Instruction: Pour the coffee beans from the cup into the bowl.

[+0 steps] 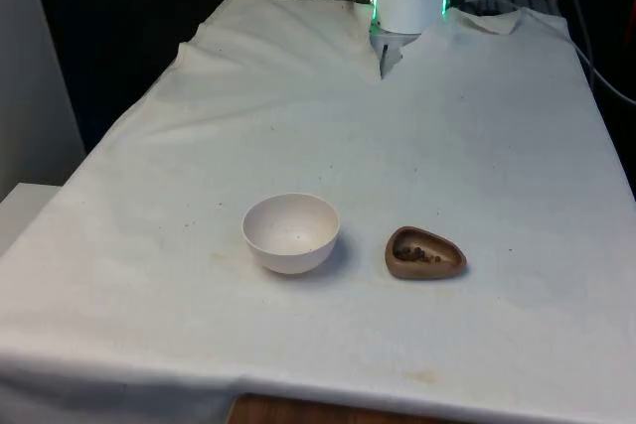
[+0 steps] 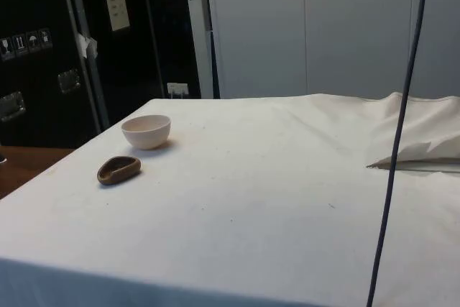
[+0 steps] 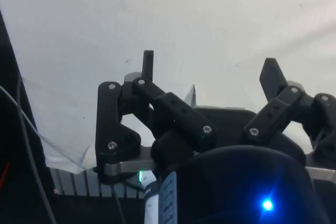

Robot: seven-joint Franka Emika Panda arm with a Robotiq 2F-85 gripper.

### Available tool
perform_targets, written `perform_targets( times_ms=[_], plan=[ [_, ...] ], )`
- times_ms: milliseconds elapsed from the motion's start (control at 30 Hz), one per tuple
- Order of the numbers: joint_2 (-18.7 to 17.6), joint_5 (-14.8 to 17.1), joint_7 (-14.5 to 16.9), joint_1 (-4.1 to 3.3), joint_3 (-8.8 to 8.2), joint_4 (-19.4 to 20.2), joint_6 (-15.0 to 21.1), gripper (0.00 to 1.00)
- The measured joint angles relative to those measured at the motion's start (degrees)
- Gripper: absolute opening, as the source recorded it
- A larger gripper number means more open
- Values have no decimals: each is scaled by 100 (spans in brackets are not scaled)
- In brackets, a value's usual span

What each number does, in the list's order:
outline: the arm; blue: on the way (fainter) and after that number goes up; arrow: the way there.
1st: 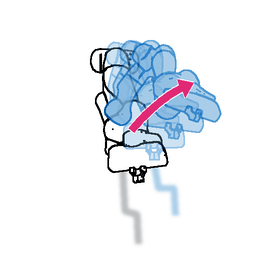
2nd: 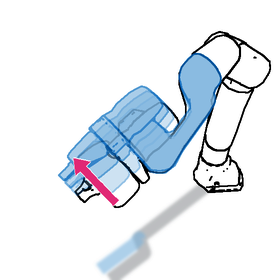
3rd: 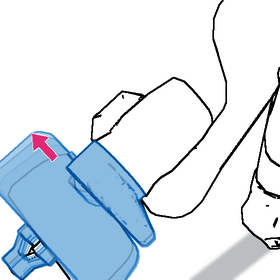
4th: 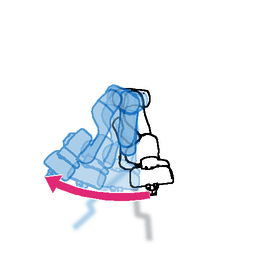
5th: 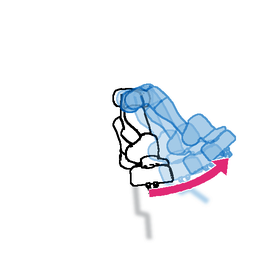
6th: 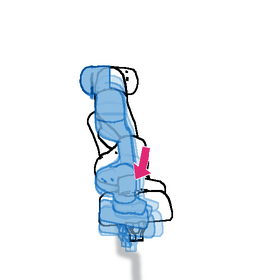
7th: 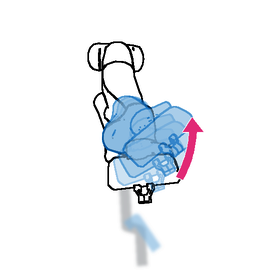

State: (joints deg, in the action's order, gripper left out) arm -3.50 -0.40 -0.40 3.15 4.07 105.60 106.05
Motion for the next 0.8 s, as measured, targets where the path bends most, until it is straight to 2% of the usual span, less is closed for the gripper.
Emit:
perform_targets(
  times_ms=[267,467,667,800],
  plan=[
    [-241,34,-74,-109,23,-246,132,100],
    [-350,92,-92,-138,34,-309,321,100],
    [-424,120,-115,-178,69,-275,544,100],
    [-367,138,-126,-212,92,-103,791,100]
  ],
)
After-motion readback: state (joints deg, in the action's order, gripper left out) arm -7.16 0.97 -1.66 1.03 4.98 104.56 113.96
